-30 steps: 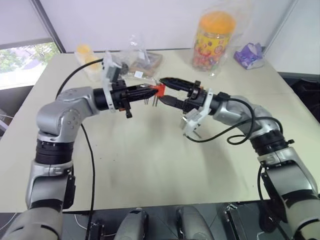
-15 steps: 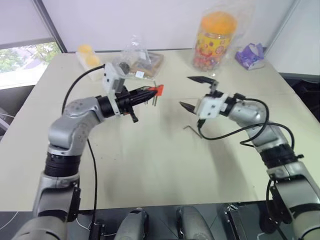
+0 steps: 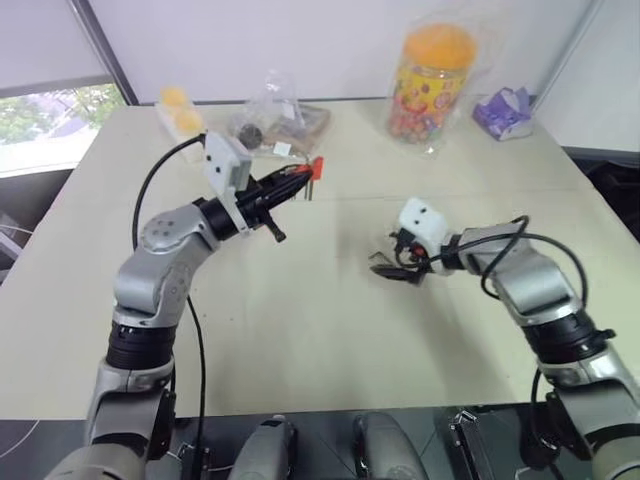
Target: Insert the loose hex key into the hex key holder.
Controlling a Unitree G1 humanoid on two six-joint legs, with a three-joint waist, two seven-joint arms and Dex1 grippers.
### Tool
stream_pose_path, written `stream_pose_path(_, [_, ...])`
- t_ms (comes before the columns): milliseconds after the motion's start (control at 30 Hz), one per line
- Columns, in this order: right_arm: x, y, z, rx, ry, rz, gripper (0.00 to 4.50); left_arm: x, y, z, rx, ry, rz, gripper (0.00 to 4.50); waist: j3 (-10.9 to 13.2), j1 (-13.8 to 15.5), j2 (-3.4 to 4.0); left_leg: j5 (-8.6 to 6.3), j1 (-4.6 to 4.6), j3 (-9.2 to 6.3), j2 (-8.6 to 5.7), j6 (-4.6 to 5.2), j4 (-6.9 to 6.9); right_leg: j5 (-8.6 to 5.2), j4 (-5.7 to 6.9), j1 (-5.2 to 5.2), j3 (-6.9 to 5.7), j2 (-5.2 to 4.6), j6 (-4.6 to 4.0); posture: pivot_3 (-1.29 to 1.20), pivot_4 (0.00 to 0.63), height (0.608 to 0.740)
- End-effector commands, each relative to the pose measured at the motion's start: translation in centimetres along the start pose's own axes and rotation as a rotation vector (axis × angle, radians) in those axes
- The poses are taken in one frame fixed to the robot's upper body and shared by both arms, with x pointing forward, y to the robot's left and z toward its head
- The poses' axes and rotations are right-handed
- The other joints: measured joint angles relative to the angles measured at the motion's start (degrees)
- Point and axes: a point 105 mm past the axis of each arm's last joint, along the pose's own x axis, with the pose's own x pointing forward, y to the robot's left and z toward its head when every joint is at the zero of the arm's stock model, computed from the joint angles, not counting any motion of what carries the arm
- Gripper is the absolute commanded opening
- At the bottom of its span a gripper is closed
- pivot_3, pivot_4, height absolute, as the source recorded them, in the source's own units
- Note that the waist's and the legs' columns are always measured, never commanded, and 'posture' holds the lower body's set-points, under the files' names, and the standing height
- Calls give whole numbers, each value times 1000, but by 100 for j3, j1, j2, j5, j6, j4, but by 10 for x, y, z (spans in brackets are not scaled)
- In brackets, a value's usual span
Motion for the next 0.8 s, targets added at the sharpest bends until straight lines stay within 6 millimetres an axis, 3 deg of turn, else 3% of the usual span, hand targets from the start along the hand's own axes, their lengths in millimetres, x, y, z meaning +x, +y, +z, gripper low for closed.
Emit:
stream_pose_path(33, [1, -7, 5, -16, 10, -52, 4415, 0, -4, 15, 56, -44, -7, 0, 0, 34, 0, 0, 0, 0, -1, 0, 1, 0, 0, 0, 0, 0, 0, 0, 150, 740])
stream_pose_path(167, [9, -15, -4, 11, 37, -91, 4415, -1, -6, 15, 59, -40, -6, 0, 0, 55, 0, 0, -2, 0, -4, 0, 3, 0, -2, 1, -2, -3, 0, 0, 150, 740])
stream_pose_path(267, [10, -20, -9, 30, 55, -100, 3613, -2, -6, 15, 64, -37, -3, 0, 0, 46, 0, 0, -2, 0, -3, 0, 3, 0, -1, 1, -3, -2, 0, 0, 150, 740])
stream_pose_path(367, [10, -23, -13, 45, 70, -97, 3613, -2, -6, 16, 66, -37, 0, 0, -1, 44, -1, 0, -2, 0, -3, 0, 3, 0, -1, 1, -4, -1, 0, 0, 150, 740])
stream_pose_path(467, [10, -24, -20, 55, 91, -91, 2931, -1, -6, 15, 68, -38, 1, 0, -1, 46, -1, 0, -2, 0, -3, 0, 3, 0, -1, 2, -5, -1, 0, 0, 150, 740])
stream_pose_path(667, [12, -24, -23, 58, 101, -84, 28, 1, -6, 15, 73, -40, 3, 0, -3, 48, -4, 0, -2, -1, -4, 0, 5, 0, -2, 4, -7, -1, 1, 0, 150, 740])
stream_pose_path(800, [12, -22, -21, 58, 95, -82, 28, 1, -6, 15, 77, -38, 4, 0, -7, 34, -10, 0, 0, -1, -2, 0, 3, 0, -1, 4, -7, 1, 0, 0, 150, 740])
